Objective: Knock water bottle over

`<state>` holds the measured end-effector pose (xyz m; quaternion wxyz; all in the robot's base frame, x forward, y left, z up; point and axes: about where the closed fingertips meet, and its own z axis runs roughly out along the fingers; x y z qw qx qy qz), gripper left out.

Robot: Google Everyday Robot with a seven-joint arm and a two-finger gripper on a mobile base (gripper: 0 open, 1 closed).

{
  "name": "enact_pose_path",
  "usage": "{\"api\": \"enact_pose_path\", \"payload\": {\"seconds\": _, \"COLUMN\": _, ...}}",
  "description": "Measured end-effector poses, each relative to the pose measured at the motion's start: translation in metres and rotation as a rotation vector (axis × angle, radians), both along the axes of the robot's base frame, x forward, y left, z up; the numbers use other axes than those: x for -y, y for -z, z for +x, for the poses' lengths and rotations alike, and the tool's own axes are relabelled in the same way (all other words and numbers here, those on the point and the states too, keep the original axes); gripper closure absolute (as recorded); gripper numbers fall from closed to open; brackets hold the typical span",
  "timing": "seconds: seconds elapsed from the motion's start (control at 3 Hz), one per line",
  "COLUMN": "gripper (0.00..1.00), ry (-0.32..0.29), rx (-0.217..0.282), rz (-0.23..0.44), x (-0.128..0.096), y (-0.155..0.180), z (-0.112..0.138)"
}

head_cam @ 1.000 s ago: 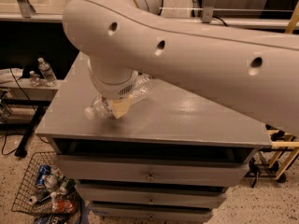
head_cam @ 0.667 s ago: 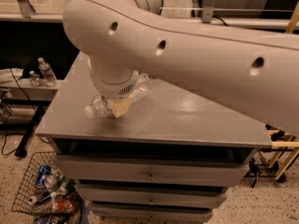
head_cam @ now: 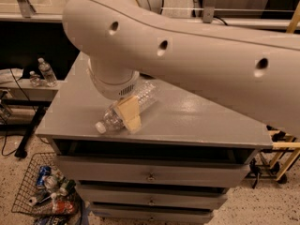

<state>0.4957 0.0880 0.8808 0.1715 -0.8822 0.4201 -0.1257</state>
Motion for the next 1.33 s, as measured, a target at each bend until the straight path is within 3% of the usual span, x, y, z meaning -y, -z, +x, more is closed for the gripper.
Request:
{"api": "enact_pose_path", "payload": {"seconds": 0.67, "gripper": 0.00, "ry": -0.035, "rx": -0.002, "rz": 0.033, "x": 0.010, "y": -0.011, "z": 0.003}}
{"api": "enact_pose_path", "payload": {"seconds": 1.0, "gripper": 0.00, "ry": -0.059, "rx": -0.009, "rz": 0.099, "x": 0.042, "y": -0.027, "z": 0.007}}
{"api": "enact_pose_path", "payload": {"seconds": 1.33, "gripper": 0.00, "ry": -0.033, "rx": -0.054, "rz": 0.148, "x": 0.081, "y": -0.029, "z": 0.017}}
